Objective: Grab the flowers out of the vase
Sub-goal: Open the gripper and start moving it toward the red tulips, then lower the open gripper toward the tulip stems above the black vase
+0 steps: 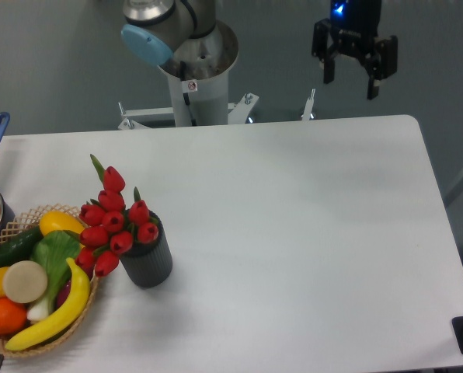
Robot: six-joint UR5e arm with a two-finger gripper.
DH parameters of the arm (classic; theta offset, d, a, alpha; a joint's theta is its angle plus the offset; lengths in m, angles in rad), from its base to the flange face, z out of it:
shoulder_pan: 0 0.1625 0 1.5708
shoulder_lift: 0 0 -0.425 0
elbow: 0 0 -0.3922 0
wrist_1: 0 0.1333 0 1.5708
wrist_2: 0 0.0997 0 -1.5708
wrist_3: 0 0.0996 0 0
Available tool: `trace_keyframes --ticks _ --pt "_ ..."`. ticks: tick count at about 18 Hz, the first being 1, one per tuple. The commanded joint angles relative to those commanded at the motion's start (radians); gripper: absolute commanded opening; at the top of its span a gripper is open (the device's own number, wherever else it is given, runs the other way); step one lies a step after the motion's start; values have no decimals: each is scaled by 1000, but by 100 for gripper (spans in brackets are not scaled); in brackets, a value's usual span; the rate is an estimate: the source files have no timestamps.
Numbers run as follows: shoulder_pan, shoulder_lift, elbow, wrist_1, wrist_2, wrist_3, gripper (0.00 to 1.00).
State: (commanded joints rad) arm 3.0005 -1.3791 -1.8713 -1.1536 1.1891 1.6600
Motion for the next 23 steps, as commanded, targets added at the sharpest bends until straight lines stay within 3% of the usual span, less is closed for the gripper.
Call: trace_keyframes --ticks 3,7,12,18,23 --pt "-6 -2 -17 47 -28 -49 100" --pt "-12 -5 -23 57 -43 -129 100" --pt "-17 -17 -51 86 -229 -230 100" --pt "-46 -23 -138 150 -407 -253 100" --pt "-141 -72 -149 175 -464 -247 100"
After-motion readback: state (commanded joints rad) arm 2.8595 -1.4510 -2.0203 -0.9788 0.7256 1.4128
